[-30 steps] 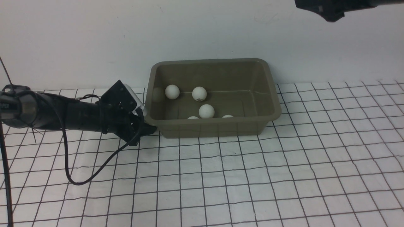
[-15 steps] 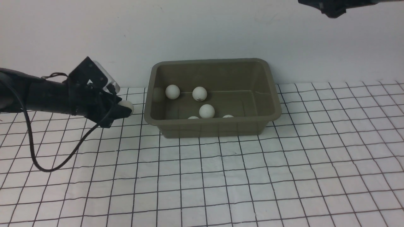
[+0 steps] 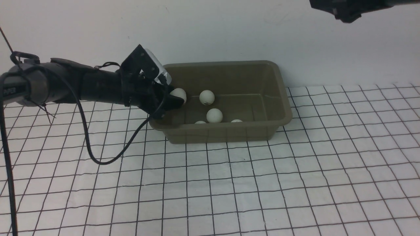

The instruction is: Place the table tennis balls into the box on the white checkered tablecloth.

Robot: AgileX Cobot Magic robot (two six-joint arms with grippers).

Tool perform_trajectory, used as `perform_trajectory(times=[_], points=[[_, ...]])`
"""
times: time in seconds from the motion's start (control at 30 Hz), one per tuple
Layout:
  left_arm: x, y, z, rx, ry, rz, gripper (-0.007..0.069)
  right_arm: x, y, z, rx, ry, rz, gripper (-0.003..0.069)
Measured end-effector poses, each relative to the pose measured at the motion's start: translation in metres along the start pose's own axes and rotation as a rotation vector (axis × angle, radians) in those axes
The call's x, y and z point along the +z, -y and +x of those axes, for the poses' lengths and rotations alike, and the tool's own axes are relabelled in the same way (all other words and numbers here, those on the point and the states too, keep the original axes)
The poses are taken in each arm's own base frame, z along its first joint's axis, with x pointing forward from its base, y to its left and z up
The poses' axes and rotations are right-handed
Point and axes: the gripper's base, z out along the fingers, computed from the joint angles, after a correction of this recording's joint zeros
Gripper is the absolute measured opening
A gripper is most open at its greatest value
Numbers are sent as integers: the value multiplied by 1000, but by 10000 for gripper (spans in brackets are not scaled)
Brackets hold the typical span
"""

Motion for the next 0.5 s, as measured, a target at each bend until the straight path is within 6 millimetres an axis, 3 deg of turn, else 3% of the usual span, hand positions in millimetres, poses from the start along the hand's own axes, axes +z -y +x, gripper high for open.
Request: perform_trajectory(times=[0.1,0.17,0.23,0.33,0.43,0.5], points=[[-19,7,-19,27,-9,-24,544,-48,2,-16,-53,51,61,482],[-29,11,-28,45,-8,-33,534,-103,-3,-23,-67,85,101,482],[-36,14,-36,53,8,-42,519,-142,-14,-17,-59,103,109,482],[-42,17,-42,63,20,-48,503,-167,-30,4,-38,94,99,482],[-43,18,-44,64,23,-47,499,-188,-52,43,6,90,100,482],[-43,18,-44,61,26,-46,499,-191,-66,72,45,102,117,482]])
